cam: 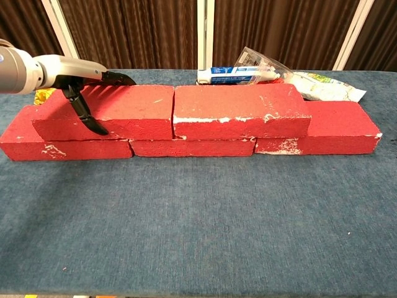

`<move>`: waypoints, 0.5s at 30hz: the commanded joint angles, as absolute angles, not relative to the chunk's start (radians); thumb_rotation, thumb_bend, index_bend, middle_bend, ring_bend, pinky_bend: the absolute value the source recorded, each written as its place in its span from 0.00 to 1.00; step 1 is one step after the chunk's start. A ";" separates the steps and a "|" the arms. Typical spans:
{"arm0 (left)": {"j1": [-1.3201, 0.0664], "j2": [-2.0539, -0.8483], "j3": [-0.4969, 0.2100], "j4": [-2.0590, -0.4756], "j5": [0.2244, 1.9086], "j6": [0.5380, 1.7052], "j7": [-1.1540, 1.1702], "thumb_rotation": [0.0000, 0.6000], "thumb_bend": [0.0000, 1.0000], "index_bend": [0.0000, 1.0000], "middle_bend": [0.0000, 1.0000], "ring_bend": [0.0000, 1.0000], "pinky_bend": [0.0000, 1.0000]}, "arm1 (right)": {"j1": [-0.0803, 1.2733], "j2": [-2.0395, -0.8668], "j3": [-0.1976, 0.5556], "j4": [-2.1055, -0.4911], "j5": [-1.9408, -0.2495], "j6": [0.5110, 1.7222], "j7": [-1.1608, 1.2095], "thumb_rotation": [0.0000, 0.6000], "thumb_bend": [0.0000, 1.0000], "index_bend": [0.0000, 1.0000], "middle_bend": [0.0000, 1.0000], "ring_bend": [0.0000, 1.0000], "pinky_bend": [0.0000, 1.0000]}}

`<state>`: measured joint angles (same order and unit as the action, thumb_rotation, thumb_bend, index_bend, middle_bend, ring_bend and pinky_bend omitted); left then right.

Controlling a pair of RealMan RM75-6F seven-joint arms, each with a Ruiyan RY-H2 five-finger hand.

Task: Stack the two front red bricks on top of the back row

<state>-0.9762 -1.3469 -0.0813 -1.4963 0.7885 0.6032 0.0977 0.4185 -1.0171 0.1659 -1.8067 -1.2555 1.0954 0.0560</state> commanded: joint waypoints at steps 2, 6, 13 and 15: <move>-0.979 -1.348 -0.080 -1.497 0.782 0.604 0.101 1.00 0.13 0.00 0.00 0.00 0.00 | 0.419 -1.017 0.166 -1.806 -1.255 1.093 0.055 1.00 0.00 0.00 0.00 0.00 0.00; -0.983 -1.343 -0.078 -1.501 0.767 0.589 0.099 1.00 0.12 0.00 0.00 0.00 0.00 | 0.420 -1.018 0.166 -1.806 -1.254 1.093 0.055 1.00 0.00 0.00 0.00 0.00 0.00; -0.976 -1.348 -0.077 -1.507 0.776 0.635 0.115 1.00 0.08 0.00 0.00 0.00 0.00 | 0.419 -1.017 0.167 -1.804 -1.252 1.093 0.058 1.00 0.00 0.00 0.00 0.00 0.00; -0.977 -1.346 -0.078 -1.513 0.769 0.634 0.116 1.00 0.08 0.00 0.00 0.00 0.00 | 0.419 -1.018 0.167 -1.804 -1.253 1.093 0.060 1.00 0.00 0.00 0.00 0.00 0.00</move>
